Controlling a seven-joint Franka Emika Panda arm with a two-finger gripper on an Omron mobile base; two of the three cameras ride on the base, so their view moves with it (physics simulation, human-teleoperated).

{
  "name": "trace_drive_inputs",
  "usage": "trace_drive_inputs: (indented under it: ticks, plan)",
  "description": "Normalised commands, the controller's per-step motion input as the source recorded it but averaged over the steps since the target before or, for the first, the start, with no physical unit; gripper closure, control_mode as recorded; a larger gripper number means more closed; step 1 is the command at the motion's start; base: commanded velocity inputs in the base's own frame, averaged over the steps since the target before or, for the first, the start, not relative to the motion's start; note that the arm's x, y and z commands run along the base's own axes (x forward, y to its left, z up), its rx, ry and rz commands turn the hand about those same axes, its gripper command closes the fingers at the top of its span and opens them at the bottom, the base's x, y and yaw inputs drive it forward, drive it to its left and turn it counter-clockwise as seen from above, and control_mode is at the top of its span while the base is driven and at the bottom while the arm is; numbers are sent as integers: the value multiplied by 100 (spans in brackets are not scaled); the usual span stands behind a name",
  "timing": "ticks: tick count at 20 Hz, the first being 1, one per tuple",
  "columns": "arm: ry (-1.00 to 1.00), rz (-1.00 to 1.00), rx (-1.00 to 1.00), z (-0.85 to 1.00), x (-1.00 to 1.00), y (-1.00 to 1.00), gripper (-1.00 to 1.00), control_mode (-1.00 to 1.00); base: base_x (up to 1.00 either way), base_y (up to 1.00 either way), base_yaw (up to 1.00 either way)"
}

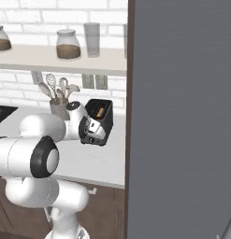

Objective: Start the toaster. Once the lever pops up, take the bread to the plate on the dining counter.

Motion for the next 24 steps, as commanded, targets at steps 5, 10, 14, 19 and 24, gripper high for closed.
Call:
trace_drive_inputs:
  ticks: [5,10,14,19,24]
  plan:
    - [0,-3,3,32,-2,0,-100,-100,0,0,0]
    - [-2,0,0,99,-31,0,-100,-100,0,0,0]
    - [0,0,-2,99,-26,10,-100,-100,0,0,0]
    - [-11,0,-1,55,-11,2,-100,-100,0,0,0]
    - [-17,1,0,19,0,0,-100,-100,0,0,0]
